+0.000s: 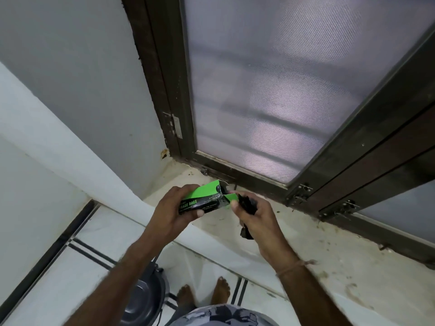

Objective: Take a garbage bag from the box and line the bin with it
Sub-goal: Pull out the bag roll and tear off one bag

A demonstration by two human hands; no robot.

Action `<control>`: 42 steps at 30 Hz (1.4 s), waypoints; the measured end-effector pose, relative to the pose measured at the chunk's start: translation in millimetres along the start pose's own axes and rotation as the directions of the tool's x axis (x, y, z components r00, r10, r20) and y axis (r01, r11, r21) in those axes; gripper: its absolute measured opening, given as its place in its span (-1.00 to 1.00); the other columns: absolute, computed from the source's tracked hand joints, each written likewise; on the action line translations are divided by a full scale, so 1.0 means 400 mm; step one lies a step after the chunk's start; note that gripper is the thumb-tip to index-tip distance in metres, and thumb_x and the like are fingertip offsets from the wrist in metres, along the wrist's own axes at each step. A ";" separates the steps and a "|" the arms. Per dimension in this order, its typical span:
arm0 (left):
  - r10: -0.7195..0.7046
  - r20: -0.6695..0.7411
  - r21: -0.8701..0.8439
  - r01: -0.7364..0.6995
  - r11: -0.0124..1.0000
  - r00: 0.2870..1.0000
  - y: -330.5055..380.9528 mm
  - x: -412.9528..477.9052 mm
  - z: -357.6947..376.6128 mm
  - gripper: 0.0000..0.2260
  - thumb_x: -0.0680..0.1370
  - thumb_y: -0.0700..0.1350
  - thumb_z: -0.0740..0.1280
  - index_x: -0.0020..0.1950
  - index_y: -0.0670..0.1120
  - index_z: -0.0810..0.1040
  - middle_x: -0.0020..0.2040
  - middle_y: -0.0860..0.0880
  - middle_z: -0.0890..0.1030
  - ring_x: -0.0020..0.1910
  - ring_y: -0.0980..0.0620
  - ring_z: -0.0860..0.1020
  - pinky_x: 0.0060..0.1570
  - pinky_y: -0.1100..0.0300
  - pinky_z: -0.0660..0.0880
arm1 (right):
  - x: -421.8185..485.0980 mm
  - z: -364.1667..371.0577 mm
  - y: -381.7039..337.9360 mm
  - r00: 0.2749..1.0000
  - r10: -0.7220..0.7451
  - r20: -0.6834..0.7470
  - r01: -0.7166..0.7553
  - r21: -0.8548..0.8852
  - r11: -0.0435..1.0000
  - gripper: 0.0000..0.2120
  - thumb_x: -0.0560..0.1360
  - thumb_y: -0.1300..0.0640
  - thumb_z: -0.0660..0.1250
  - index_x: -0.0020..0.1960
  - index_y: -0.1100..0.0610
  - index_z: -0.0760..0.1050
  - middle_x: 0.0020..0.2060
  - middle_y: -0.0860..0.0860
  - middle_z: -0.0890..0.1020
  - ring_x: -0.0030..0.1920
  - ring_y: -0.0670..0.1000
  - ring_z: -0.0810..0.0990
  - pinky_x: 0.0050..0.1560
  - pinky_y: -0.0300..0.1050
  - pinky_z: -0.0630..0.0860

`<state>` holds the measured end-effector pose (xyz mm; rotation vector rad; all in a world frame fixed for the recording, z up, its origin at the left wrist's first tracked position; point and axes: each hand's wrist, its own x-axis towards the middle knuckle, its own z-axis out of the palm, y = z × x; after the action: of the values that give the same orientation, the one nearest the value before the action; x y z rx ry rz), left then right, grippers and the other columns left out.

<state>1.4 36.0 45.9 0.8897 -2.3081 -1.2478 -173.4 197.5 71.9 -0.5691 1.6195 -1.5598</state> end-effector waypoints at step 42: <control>0.116 0.193 0.187 -0.153 0.970 0.974 0.049 0.006 -0.005 -0.49 0.43 0.09 0.46 0.39 0.16 0.54 0.11 0.05 0.54 0.15 0.03 0.46 0.07 0.29 0.39 | 0.023 -0.095 -0.074 0.956 0.091 0.277 -0.022 -0.243 0.970 -0.79 0.55 0.22 0.49 0.04 0.38 0.62 -0.52 -0.22 0.46 -0.54 -0.23 0.33 -0.55 -0.32 0.21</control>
<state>-5.9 41.1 63.6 0.6914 -2.6275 -1.0925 -214.8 209.2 95.3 -0.8296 1.5906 -1.1841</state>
